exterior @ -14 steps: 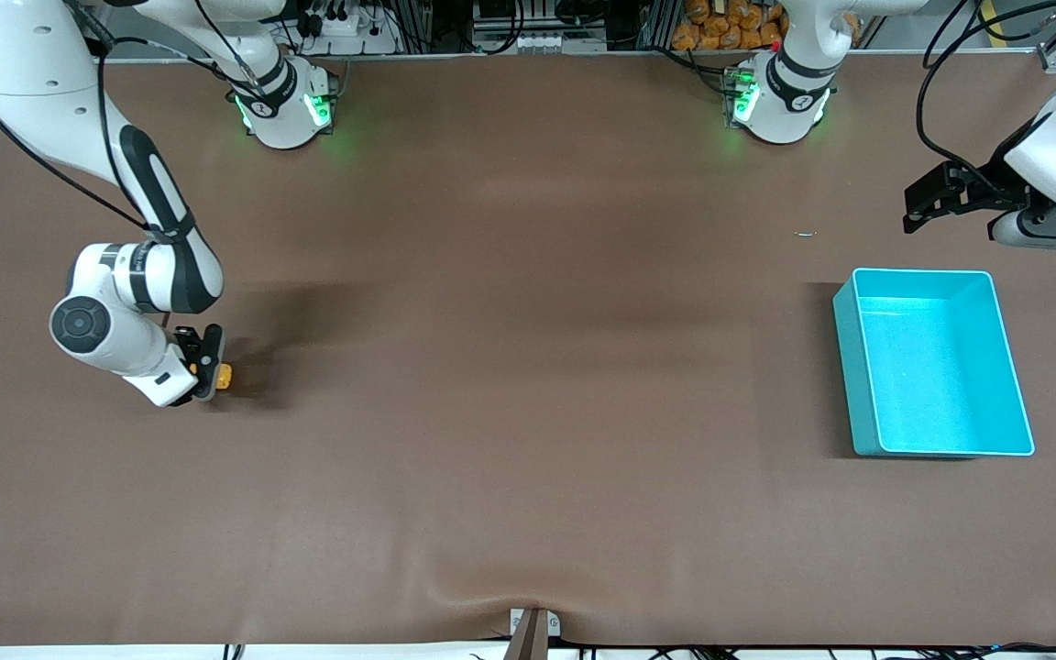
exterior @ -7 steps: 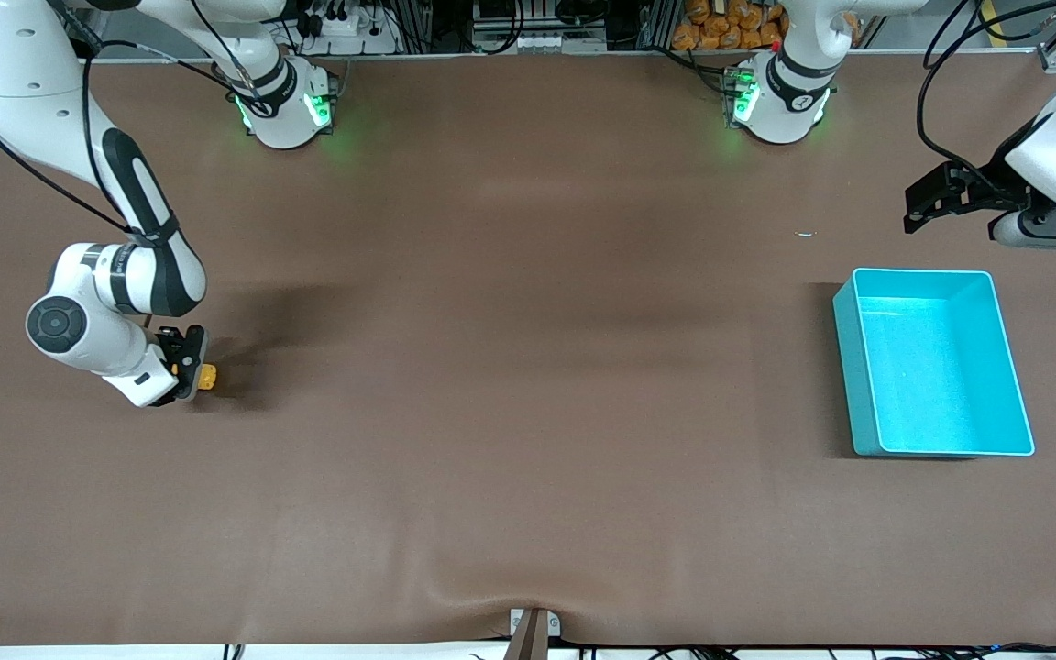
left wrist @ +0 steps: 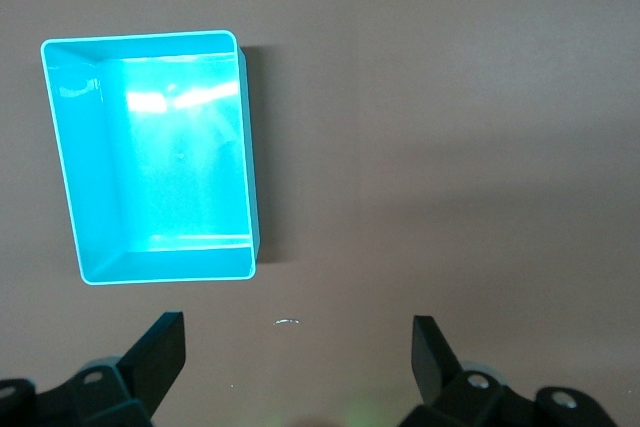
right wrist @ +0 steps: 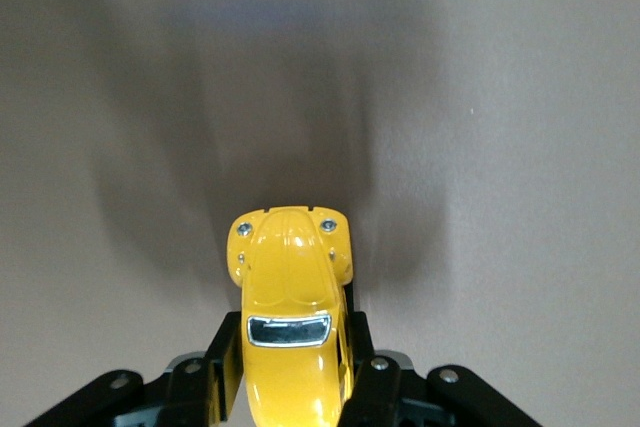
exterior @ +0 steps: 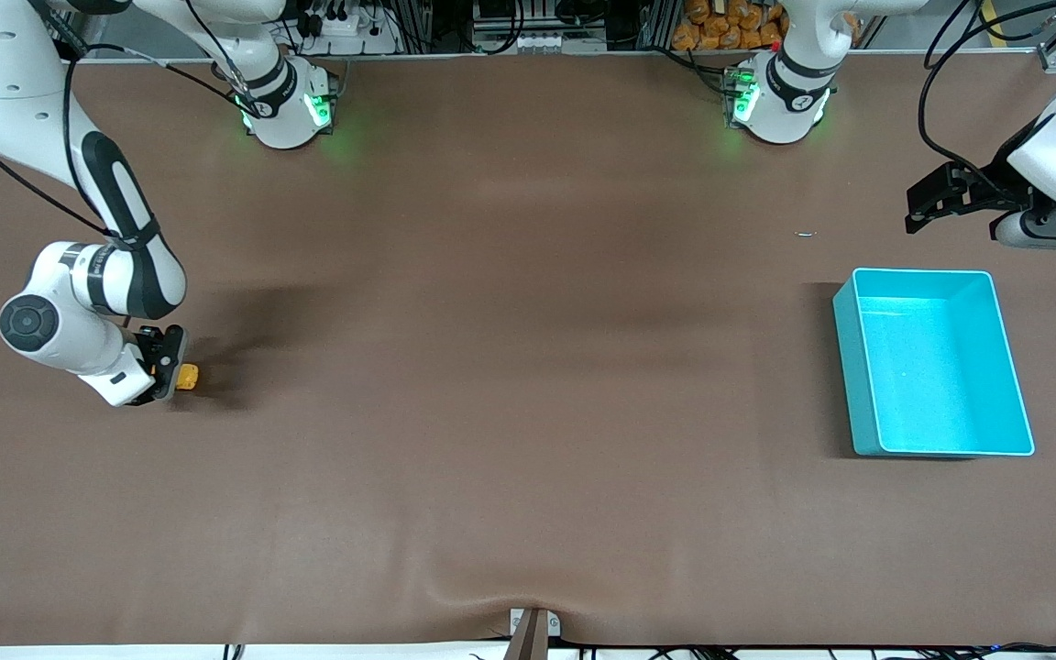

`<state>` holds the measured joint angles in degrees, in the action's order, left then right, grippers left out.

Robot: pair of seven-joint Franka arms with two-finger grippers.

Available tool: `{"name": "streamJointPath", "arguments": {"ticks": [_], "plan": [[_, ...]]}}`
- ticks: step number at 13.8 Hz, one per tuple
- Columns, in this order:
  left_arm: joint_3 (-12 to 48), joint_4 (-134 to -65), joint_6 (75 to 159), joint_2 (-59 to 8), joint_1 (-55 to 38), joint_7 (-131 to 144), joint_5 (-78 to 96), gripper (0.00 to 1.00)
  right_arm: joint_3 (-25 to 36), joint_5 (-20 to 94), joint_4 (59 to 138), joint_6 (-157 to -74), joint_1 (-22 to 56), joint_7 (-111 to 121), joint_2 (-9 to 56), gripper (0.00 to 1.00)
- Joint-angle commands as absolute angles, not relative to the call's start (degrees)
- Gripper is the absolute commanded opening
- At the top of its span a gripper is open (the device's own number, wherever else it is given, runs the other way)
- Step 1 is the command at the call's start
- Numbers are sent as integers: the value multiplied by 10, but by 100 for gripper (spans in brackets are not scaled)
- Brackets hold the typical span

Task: Wind and store yellow beetle car
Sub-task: 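Drag the held car backward along the table with the right gripper, then open the right gripper to release the car and raise it away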

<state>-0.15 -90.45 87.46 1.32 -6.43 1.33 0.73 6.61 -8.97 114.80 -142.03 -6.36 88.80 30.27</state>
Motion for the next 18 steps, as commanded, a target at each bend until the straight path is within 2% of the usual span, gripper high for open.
{"name": "streamJointPath", "arguments": {"ticks": [1,6,7,8,9,11,13,18], "plan": [[0,-904,867,18,-62,11,2,100,58,-76,1136,-1431,-87,910,336,30],[0,-904,867,18,-64,11,2,100,57,-76,1129,-1426,-101,920,337,35],[0,-904,867,18,-63,11,2,100,57,-76,1128,-1426,-102,919,337,41],[0,-904,867,17,-62,11,2,100,57,-76,1122,-1424,-102,918,337,56],[0,-904,867,18,-62,11,2,100,57,-76,1116,-1424,-101,917,337,66],[0,-904,867,18,-62,11,2,100,57,-76,1111,-1419,-101,916,337,77],[0,-904,867,18,-62,11,2,100,57,-63,1109,-1418,-101,917,341,100],[0,-904,867,17,-62,10,2,100,57,-63,1108,-1418,-102,918,342,100]]}}
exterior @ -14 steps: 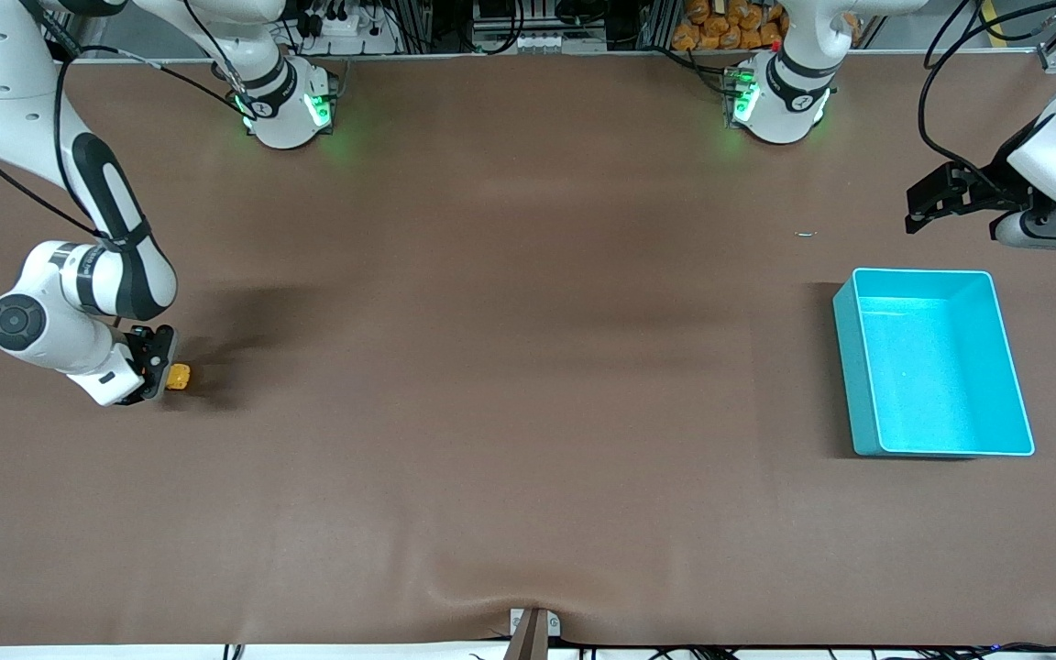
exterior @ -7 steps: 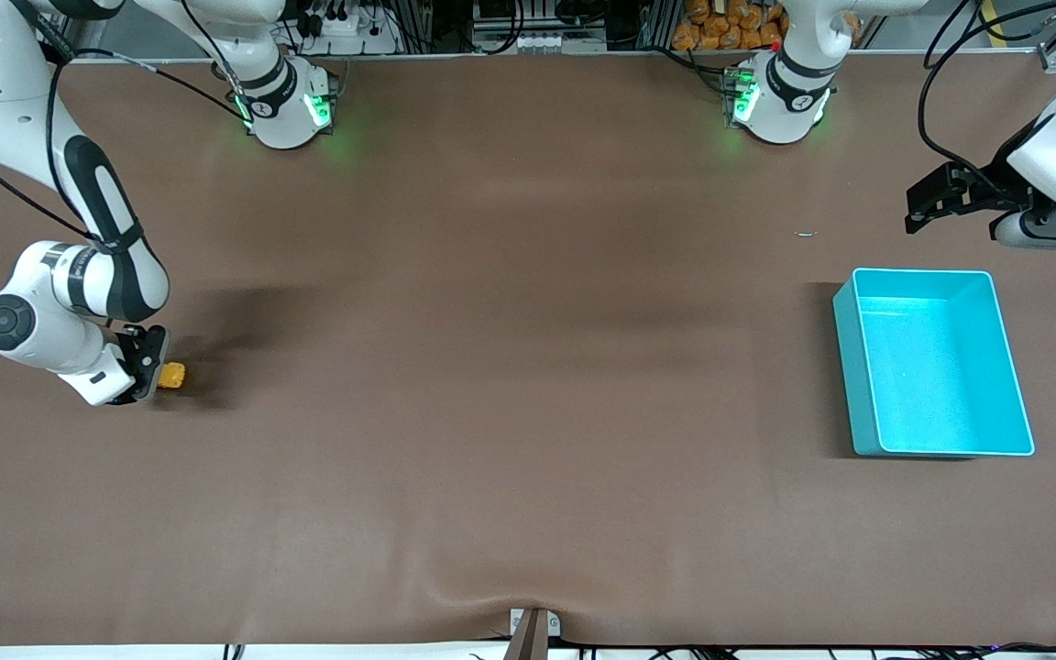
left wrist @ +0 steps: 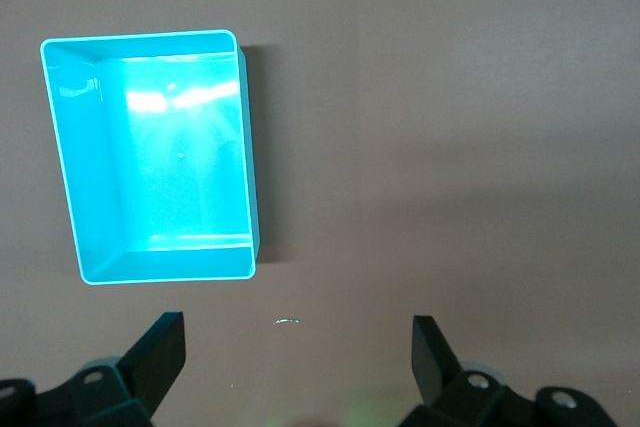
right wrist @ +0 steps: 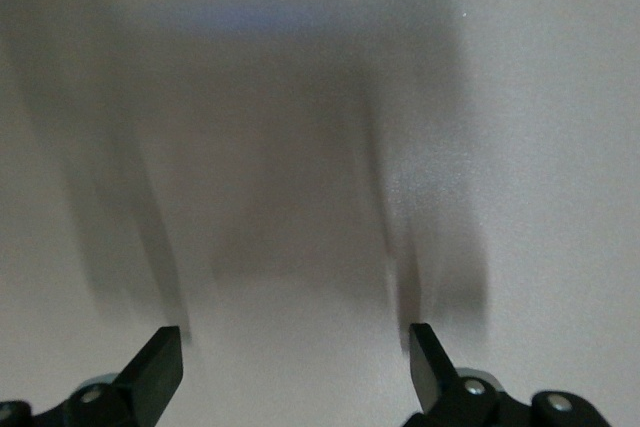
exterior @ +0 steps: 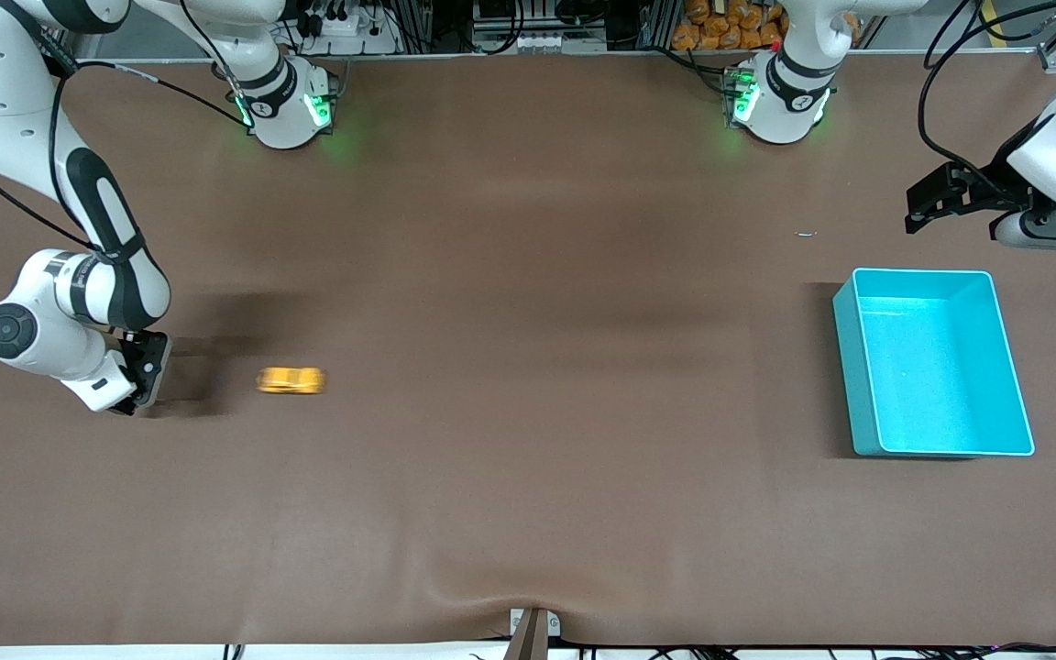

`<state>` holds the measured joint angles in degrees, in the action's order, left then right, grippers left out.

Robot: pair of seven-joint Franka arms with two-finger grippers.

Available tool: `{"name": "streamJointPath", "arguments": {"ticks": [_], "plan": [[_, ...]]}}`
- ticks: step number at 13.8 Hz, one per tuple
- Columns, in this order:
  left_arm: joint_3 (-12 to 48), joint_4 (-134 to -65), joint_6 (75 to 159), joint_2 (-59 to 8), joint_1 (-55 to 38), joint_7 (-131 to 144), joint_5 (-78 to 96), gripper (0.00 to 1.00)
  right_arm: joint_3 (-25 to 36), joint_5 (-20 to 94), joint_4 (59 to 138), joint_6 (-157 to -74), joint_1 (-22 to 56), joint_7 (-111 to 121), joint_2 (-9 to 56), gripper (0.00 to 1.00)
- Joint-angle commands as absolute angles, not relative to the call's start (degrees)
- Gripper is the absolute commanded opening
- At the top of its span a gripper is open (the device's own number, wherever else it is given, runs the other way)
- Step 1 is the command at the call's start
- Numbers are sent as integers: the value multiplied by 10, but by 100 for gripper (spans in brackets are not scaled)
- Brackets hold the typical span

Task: Wind and store yellow beetle car
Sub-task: 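Open the right gripper to release the car and raise it away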

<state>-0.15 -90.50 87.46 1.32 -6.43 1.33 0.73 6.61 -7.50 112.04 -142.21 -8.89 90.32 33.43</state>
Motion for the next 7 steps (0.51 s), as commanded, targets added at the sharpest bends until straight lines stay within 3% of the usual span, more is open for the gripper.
{"name": "streamJointPath", "arguments": {"ticks": [1,7], "plan": [[0,-904,867,17,-62,10,2,100,57,-63,1108,-1418,-102,918,342,100],[-1,-904,867,15,-62,10,2,100,56,-62,1100,-1414,-101,918,342,100]]}}
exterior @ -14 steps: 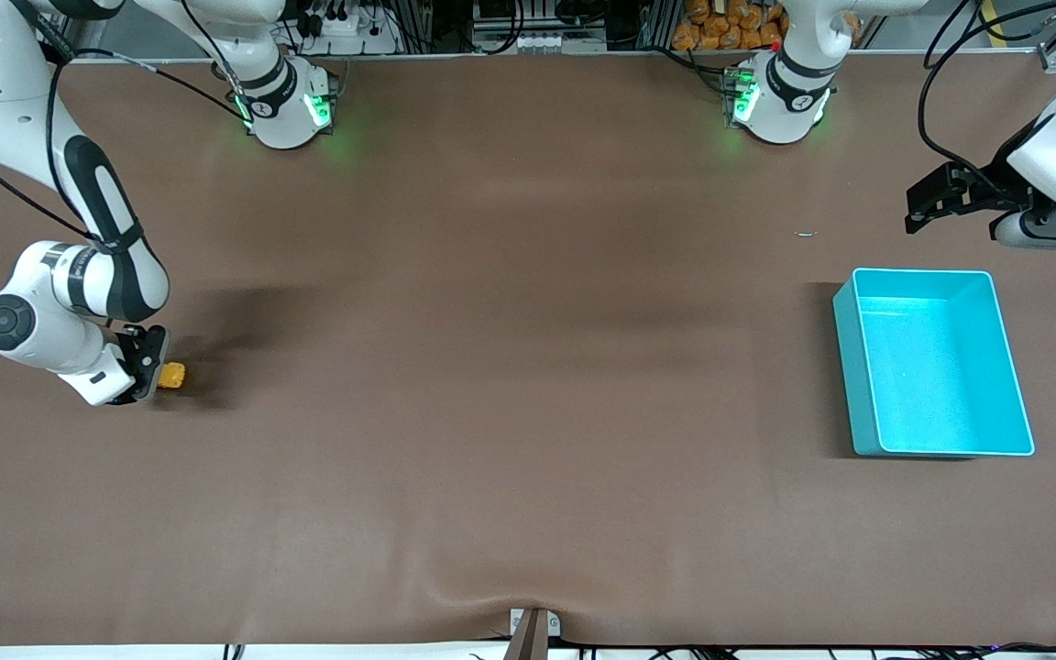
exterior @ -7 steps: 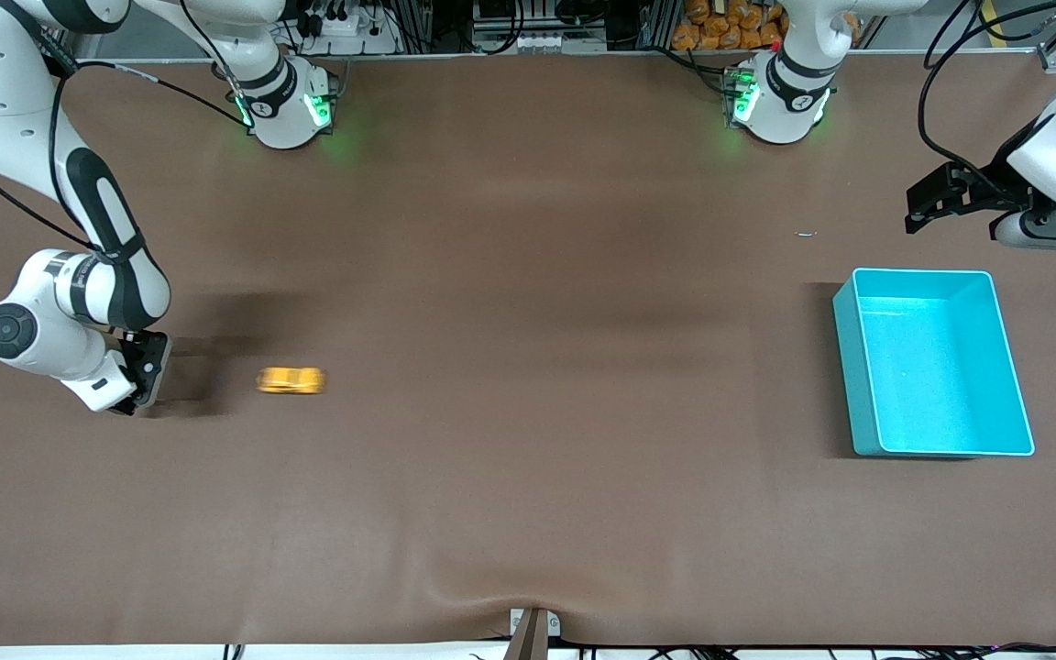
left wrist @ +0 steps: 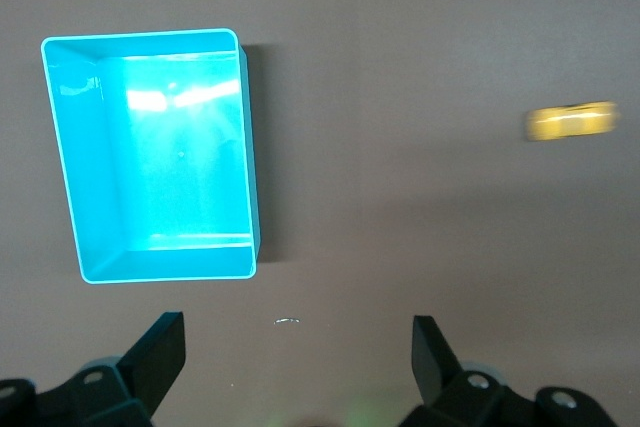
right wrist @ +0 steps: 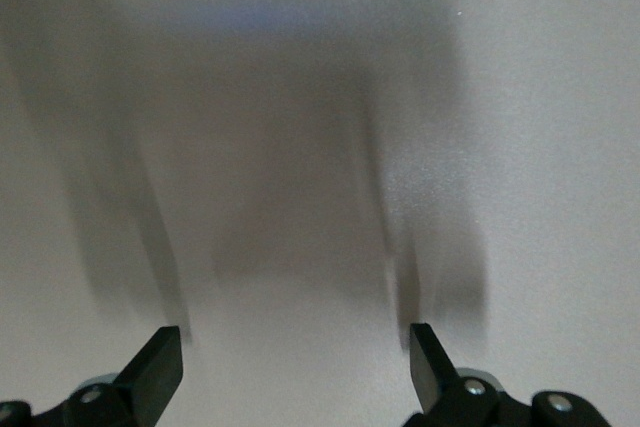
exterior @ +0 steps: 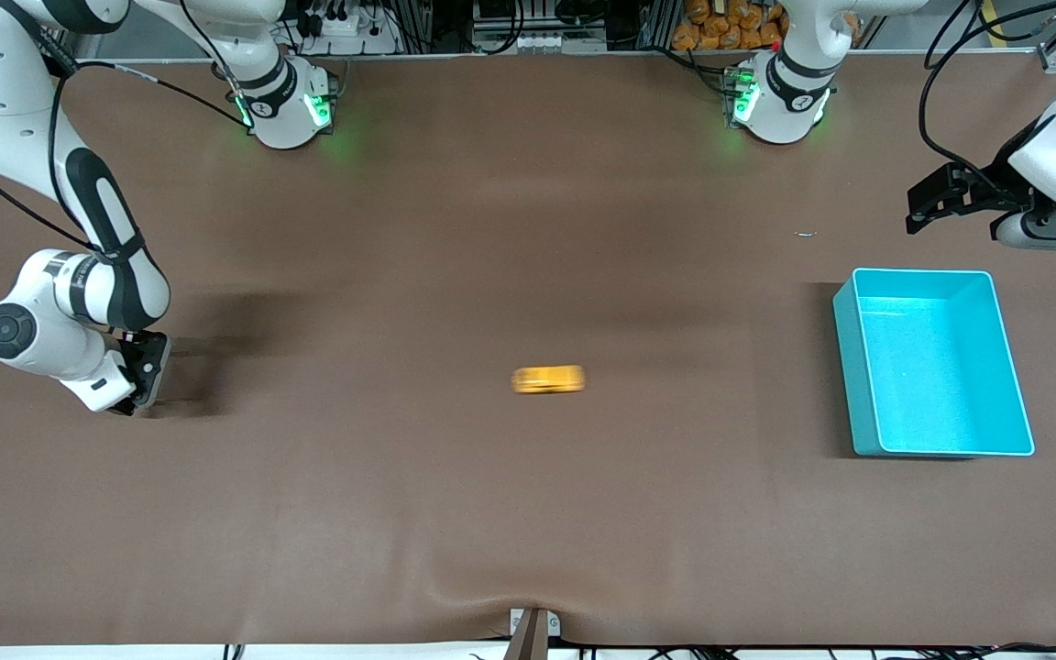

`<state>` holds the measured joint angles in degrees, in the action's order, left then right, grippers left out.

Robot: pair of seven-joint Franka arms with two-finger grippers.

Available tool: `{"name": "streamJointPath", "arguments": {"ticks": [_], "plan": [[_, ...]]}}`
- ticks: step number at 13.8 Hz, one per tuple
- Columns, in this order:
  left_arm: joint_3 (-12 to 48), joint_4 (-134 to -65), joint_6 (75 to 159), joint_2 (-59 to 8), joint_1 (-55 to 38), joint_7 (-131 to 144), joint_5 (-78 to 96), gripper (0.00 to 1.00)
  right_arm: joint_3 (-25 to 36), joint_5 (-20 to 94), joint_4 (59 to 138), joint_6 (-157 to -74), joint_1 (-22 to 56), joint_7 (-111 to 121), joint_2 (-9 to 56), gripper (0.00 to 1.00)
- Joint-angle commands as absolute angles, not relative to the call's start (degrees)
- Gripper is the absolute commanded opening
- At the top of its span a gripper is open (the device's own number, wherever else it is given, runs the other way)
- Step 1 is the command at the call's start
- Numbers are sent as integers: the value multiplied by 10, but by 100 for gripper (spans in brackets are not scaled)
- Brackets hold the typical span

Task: Wind and store yellow beetle car
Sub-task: 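Open the right gripper to release the car and raise it away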

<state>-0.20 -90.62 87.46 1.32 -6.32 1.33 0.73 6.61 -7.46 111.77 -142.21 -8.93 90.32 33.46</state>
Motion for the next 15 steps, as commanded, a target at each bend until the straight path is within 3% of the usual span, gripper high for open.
{"name": "streamJointPath", "arguments": {"ticks": [1,8,13,15], "plan": [[-1,-904,867,15,-62,11,2,100,55,-62,1094,-1404,-101,918,341,100],[-1,-904,867,14,-62,11,2,100,53,24,1010,-1317,-108,922,329,100],[-11,-907,867,4,-57,11,-1,100,53,70,822,-1114,-98,847,325,100],[-13,-905,868,-16,-27,14,5,100,52,73,792,-1068,-91,794,305,100]]}}
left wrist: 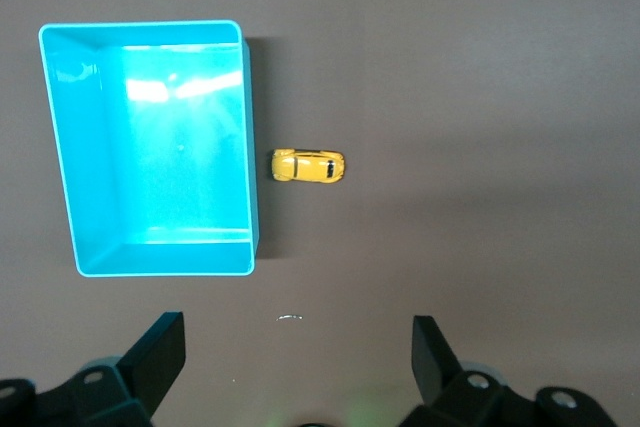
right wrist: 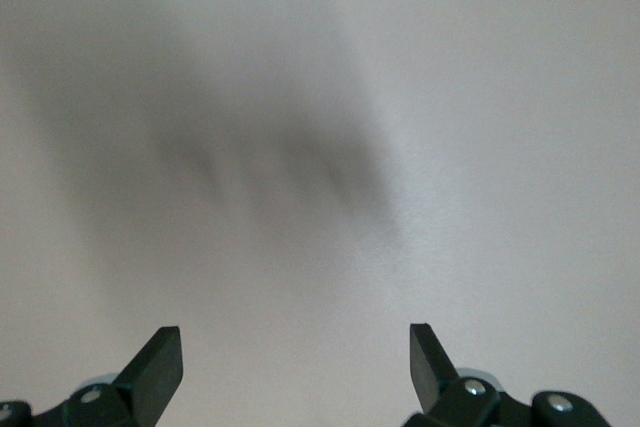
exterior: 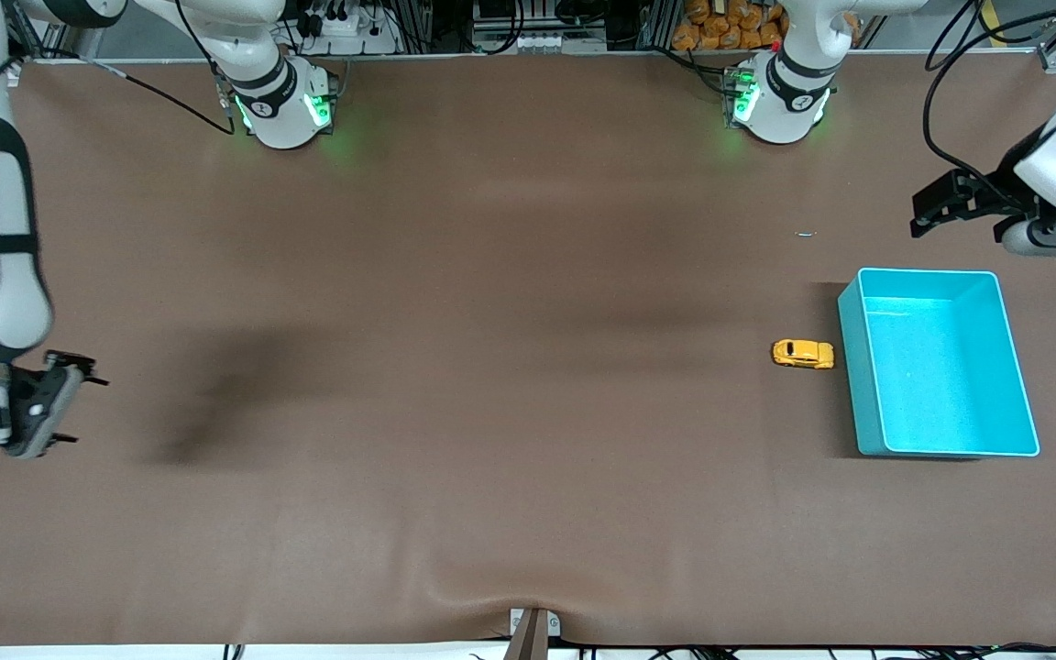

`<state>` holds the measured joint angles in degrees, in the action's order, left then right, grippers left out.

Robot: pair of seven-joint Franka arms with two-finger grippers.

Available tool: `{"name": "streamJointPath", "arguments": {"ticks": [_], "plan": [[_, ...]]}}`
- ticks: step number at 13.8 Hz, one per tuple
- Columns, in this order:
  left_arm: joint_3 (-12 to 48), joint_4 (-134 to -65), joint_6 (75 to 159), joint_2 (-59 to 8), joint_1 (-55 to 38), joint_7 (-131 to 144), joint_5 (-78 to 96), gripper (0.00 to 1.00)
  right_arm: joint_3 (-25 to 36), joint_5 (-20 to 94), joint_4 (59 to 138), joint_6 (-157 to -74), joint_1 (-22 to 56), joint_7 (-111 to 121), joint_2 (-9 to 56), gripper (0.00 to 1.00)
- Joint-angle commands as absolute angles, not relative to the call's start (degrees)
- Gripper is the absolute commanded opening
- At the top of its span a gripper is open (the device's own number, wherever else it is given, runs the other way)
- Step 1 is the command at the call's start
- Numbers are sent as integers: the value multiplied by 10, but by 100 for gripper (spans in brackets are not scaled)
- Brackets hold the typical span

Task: Wind and store yellow beetle car
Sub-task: 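Open the right gripper to release the car and raise it away, then reach the left gripper to the car beside the bin and grasp it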

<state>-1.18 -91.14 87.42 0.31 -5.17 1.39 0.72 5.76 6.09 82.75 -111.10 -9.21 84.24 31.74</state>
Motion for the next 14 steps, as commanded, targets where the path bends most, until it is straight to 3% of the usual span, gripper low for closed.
{"name": "streamJointPath", "arguments": {"ticks": [1,9,14], "plan": [[-12,-904,868,-27,-20,28,7,100,52,73,789,-1046,-87,745,283,100],[-13,-904,889,-107,-20,304,7,100,52,68,779,-931,-54,372,185,100],[-16,-903,979,-194,8,433,3,100,51,55,791,-892,-25,216,115,100]]}}
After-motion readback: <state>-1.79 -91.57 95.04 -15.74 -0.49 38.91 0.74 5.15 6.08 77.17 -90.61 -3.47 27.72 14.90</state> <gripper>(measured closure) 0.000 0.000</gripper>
